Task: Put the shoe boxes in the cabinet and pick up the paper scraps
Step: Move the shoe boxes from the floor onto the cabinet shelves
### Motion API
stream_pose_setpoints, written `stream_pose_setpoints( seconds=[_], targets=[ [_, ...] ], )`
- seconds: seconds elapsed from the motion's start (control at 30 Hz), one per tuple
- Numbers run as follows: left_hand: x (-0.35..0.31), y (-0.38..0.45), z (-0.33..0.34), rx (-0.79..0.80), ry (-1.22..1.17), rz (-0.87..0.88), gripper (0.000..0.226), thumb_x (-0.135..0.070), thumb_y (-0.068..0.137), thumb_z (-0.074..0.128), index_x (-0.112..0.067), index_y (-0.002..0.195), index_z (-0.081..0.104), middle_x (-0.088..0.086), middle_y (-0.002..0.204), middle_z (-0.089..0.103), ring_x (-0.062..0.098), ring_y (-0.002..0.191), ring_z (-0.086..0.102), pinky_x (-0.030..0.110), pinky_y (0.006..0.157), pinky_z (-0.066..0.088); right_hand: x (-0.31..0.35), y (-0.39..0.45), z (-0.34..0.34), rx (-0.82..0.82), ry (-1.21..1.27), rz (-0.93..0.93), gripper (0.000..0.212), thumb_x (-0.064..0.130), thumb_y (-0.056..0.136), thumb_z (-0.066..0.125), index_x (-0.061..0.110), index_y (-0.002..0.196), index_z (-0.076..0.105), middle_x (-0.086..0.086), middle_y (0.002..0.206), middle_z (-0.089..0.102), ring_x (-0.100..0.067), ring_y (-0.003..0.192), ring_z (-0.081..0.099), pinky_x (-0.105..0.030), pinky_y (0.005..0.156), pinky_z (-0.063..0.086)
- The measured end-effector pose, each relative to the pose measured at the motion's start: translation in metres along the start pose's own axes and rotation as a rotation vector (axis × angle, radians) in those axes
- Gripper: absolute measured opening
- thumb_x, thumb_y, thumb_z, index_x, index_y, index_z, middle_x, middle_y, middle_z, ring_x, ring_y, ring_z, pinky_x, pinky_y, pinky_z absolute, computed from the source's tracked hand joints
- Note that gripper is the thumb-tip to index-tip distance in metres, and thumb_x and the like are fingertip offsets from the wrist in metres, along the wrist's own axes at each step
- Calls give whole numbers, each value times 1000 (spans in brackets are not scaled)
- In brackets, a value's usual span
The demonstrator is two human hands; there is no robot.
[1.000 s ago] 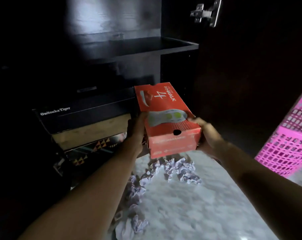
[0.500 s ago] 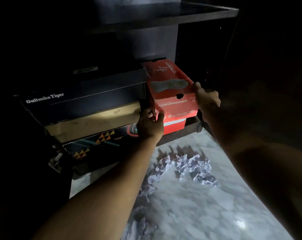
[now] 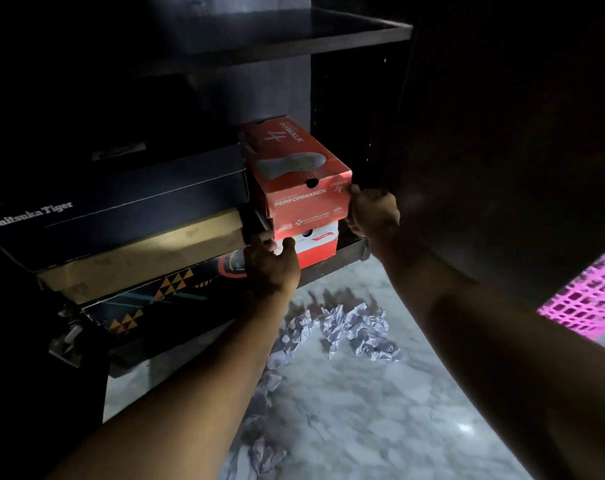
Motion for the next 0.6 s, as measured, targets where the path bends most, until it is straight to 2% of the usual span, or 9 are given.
stream_pose_setpoints(
  seconds=[0.1, 0.2, 0.27, 0.37, 0.47, 0.53, 0.6],
  targets=[
    [-7, -28, 14, 95, 46, 97, 15, -18, 89, 72, -13, 103, 69, 7, 102, 72, 29, 103, 69, 35, 91, 51, -3, -38, -34, -71, -21, -5, 52, 55, 81, 64, 10, 103, 77, -21, 107, 77, -39, 100, 73, -51, 93, 59],
    [-23, -67, 32, 225, 41, 177, 5, -31, 84, 66, -28, 88, 65, 2, 92, 73, 27, 92, 71, 43, 87, 57, -15, -75, -74, -112, 24, -16, 30, 38, 92, 69, 13, 108, 76, -15, 109, 77, -35, 110, 70, -44, 97, 56],
    [-37, -101, 50, 338, 8, 204, 4, -28, 84, 65, -27, 88, 66, 5, 90, 74, 26, 88, 71, 45, 85, 59, -24, -103, -105, -108, 79, -32, 21, 37, 88, 68, 21, 98, 75, -5, 97, 78, -29, 103, 72, -45, 94, 58],
    [-60, -157, 76, 484, -22, 245, 12, -8, 90, 65, -20, 92, 67, 9, 90, 74, 30, 86, 73, 41, 81, 58, -36, -142, -161, -117, 101, -90, 24, 46, 74, 62, 29, 87, 73, 8, 81, 77, -22, 85, 76, -53, 83, 61],
    [-83, -216, 105, 639, -32, 293, 13, -11, 87, 68, -23, 91, 68, 8, 88, 74, 34, 85, 74, 41, 78, 57, -35, -181, -223, -188, 90, -203, 19, 36, 77, 59, 22, 85, 69, 9, 79, 72, -19, 77, 71, -52, 78, 61],
    [-99, -257, 124, 731, -35, 333, 14, -18, 81, 68, -32, 85, 68, 1, 82, 73, 34, 83, 73, 39, 77, 56, -37, -204, -265, -271, 75, -254, 21, 33, 78, 57, 19, 87, 69, 10, 79, 69, -17, 77, 70, -46, 78, 60],
    [-116, -301, 146, 829, -41, 373, 16, -22, 79, 66, -37, 81, 69, 2, 81, 74, 35, 82, 73, 42, 74, 58, -42, -223, -312, -364, 50, -272, 18, 34, 80, 58, 21, 87, 69, 12, 80, 70, -8, 76, 69, -31, 76, 58]
  ],
)
Point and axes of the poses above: each hand's wrist, its own y-axis towards the middle knuckle, its own z-axis out of the palm, x = y × z, the point moved 9 cm from there along y, towards the middle knuckle
